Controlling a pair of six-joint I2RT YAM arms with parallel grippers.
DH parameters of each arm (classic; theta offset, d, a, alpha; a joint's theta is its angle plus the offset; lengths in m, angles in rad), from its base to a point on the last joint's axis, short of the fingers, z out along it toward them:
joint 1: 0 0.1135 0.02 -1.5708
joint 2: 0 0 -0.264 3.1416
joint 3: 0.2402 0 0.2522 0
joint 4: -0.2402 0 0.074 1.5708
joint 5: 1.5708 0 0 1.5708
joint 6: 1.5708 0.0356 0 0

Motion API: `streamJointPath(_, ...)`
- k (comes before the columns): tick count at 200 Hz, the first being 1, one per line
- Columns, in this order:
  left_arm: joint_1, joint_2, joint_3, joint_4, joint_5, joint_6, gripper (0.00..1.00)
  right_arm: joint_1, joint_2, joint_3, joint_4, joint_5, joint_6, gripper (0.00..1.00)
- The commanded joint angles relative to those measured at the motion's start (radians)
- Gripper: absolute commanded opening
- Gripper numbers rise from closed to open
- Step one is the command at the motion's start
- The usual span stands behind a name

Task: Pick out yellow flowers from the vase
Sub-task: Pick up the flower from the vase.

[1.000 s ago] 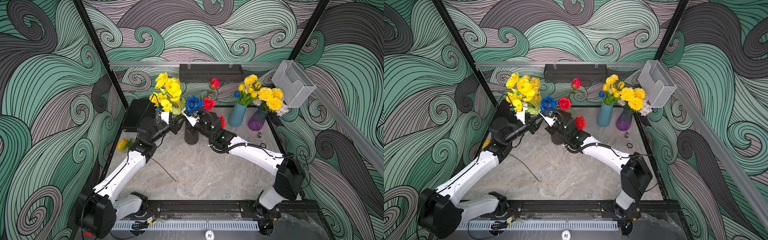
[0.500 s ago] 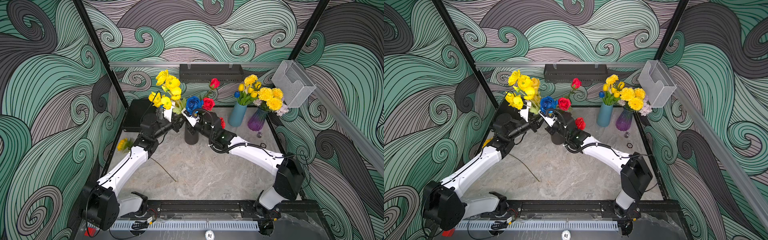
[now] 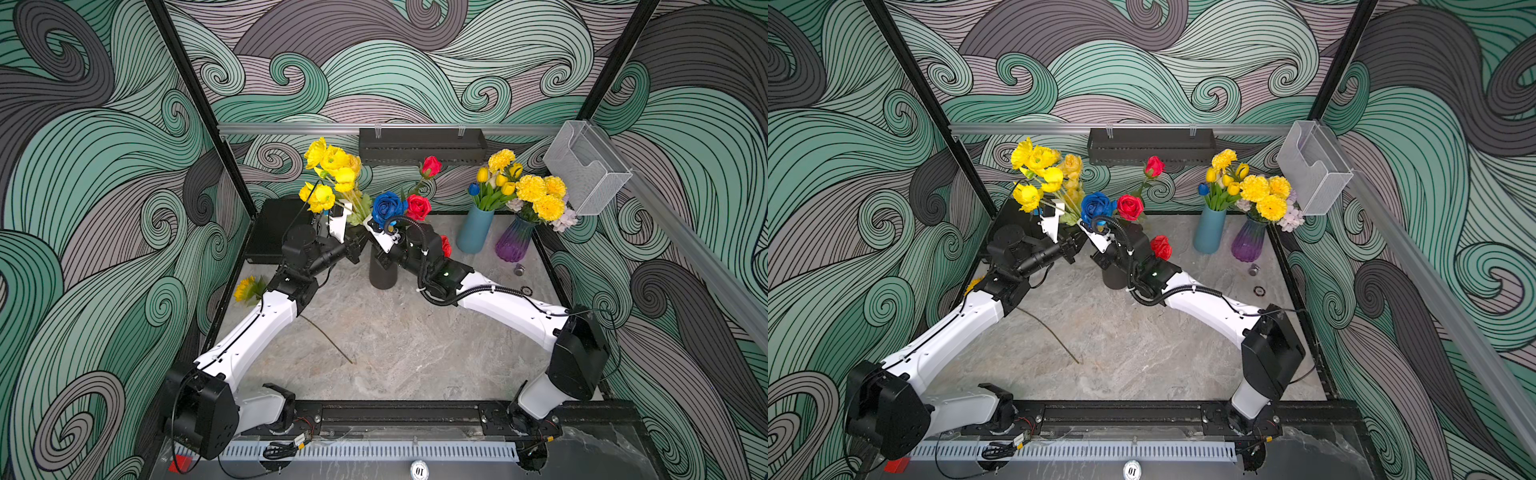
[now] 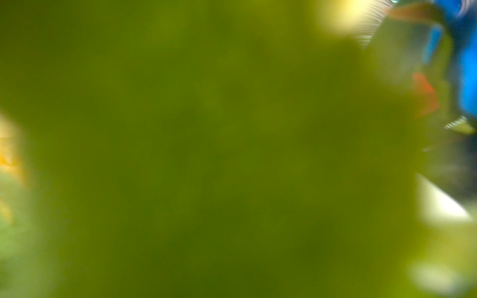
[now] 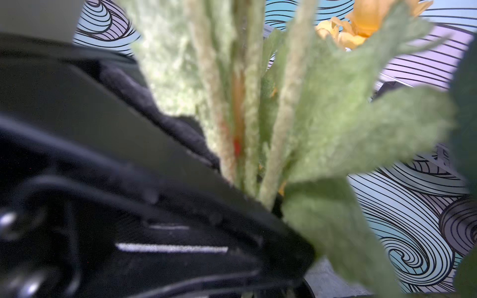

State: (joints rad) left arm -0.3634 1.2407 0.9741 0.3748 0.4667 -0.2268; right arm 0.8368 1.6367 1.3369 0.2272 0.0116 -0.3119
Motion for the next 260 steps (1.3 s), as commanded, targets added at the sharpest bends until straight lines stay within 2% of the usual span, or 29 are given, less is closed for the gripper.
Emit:
streamJointPath(1, -0.002, -0.009, 0.059, -0.036, -0.026, -0.012, 0.05, 0.013, 0.012, 0.0, 0.008, -0.003, 0.01, 0.13)
streamJointPath(33, -0.004, -0.017, 0.072, -0.042, -0.016, -0.02, 0.03, 0.012, 0.024, -0.021, 0.027, 0.022, -0.006, 0.22)
streamJointPath(65, -0.006, -0.027, 0.08, -0.06, -0.012, -0.013, 0.04, 0.007, 0.051, -0.026, 0.047, 0.046, -0.015, 0.23)
streamJointPath(88, -0.006, -0.034, 0.075, -0.062, -0.007, -0.011, 0.04, 0.007, 0.076, -0.01, 0.041, 0.055, -0.024, 0.2)
streamJointPath(111, -0.006, -0.035, 0.074, -0.071, -0.008, -0.002, 0.06, 0.005, 0.08, -0.006, 0.043, 0.055, -0.03, 0.09)
streamJointPath(138, -0.007, -0.033, 0.055, -0.07, -0.016, 0.009, 0.1, 0.005, 0.062, -0.004, 0.039, 0.044, -0.033, 0.03)
streamJointPath(208, -0.008, 0.012, 0.023, -0.053, -0.014, 0.01, 0.28, 0.005, 0.043, 0.037, 0.012, 0.018, -0.026, 0.02)
streamJointPath(242, -0.011, 0.039, 0.035, -0.062, -0.002, 0.013, 0.28, 0.005, 0.046, 0.041, 0.015, 0.013, -0.018, 0.03)
streamJointPath(260, -0.011, 0.045, 0.038, -0.067, 0.001, 0.016, 0.23, 0.005, 0.044, 0.045, 0.014, 0.013, -0.018, 0.03)
